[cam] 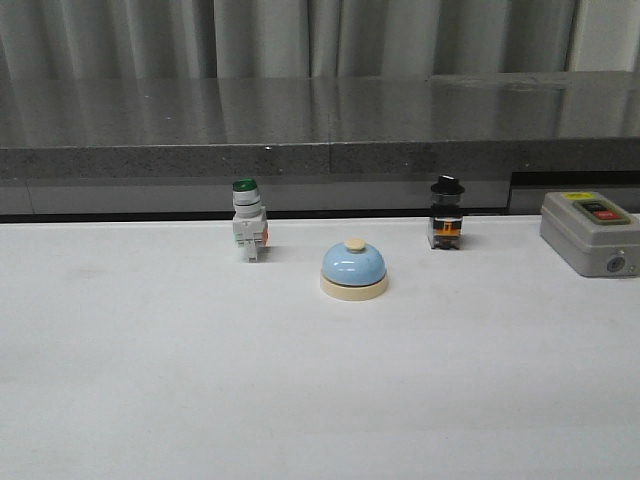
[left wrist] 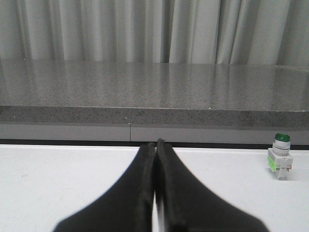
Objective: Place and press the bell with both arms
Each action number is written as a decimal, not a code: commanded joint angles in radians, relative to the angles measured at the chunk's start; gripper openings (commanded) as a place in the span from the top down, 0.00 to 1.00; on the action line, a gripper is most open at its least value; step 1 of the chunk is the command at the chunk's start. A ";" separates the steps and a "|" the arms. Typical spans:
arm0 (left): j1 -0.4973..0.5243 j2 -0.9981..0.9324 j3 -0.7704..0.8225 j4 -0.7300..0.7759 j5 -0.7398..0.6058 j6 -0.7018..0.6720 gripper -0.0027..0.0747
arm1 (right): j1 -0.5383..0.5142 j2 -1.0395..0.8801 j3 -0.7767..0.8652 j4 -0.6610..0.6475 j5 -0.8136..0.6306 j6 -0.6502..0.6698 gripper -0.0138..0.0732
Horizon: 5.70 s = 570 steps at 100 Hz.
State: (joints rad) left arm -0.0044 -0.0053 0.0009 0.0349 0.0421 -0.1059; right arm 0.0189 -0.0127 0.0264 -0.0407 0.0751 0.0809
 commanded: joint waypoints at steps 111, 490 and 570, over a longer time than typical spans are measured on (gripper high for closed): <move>0.001 -0.030 0.042 -0.007 -0.079 -0.011 0.99 | -0.004 0.355 -0.398 -0.009 0.168 -0.006 0.91; 0.001 -0.030 0.042 -0.007 -0.079 -0.011 0.99 | 0.004 1.429 -1.223 0.129 0.790 -0.114 0.91; 0.001 -0.030 0.042 -0.007 -0.079 -0.011 0.99 | -0.006 0.753 -0.779 0.151 0.608 -0.114 0.91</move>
State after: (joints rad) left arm -0.0044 -0.0053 0.0009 0.0349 0.0421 -0.1077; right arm 0.0184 0.8076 -0.7633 0.1000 0.7632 -0.0326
